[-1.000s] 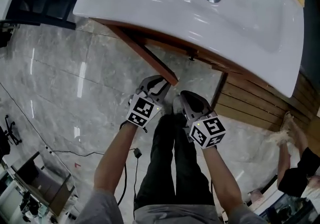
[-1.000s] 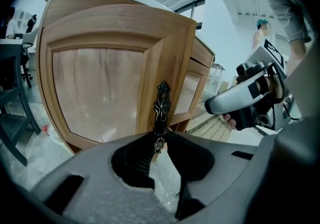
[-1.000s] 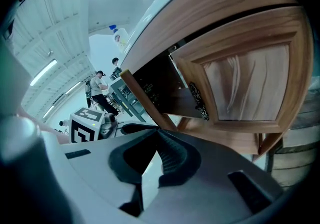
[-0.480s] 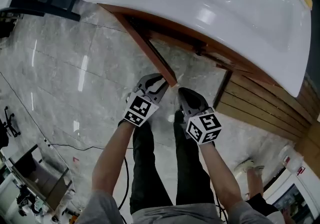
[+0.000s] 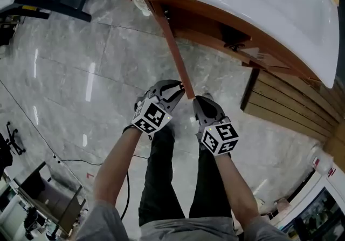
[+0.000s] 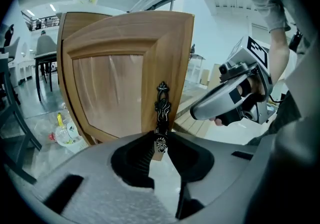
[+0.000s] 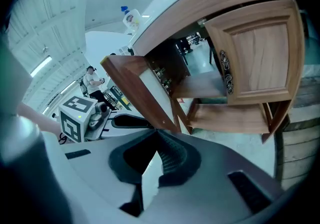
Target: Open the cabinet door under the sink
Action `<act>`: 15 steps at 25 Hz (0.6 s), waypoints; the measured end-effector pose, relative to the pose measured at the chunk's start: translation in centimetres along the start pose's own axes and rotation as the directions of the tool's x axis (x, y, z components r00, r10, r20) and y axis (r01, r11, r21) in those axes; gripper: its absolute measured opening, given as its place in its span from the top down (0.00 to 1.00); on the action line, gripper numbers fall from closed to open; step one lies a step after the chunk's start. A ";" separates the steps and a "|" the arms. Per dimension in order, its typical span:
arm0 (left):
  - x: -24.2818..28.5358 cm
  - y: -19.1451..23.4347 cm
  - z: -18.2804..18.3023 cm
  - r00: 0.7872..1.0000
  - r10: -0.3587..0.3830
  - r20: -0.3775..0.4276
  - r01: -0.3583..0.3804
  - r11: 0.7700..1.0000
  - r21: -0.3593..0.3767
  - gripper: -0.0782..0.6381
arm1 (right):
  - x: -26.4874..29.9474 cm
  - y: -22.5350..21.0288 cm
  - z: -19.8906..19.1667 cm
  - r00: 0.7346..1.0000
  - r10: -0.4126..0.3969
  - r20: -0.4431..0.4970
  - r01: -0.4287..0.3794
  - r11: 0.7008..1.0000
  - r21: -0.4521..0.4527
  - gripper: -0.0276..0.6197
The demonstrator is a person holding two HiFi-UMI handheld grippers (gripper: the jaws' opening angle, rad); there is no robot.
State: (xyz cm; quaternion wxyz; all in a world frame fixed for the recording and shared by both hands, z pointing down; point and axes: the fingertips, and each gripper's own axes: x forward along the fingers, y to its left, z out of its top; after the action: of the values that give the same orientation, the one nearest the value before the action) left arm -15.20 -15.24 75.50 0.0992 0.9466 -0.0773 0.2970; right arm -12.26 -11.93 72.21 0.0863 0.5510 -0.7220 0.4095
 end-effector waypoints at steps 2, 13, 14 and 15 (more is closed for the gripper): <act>-1.3 0.4 -1.1 0.999 -0.018 -0.031 0.019 0.999 0.047 0.77 | 0.8 1.6 -0.5 1.000 0.002 0.006 -0.002 1.000 0.007 0.94; -7.7 4.4 -5.6 0.995 0.045 -0.086 -0.037 0.995 0.088 0.79 | 4.5 8.0 -1.7 1.000 0.027 0.007 -0.027 1.000 0.010 0.94; -8.2 4.8 -5.8 0.995 0.058 -0.085 -0.050 0.995 0.086 0.80 | 4.9 8.4 -1.6 0.999 0.032 0.006 -0.033 0.999 0.005 0.94; -8.6 5.3 -6.1 0.994 0.069 -0.085 -0.062 0.995 0.084 0.80 | 5.3 8.9 -1.5 0.999 0.037 0.006 -0.037 0.999 0.000 0.94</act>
State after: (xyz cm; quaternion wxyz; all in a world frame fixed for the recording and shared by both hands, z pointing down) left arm -26.55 -18.17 76.17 0.0541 0.9328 -0.0919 0.3443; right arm -22.40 -14.23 71.80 0.0766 0.5387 -0.7323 0.4095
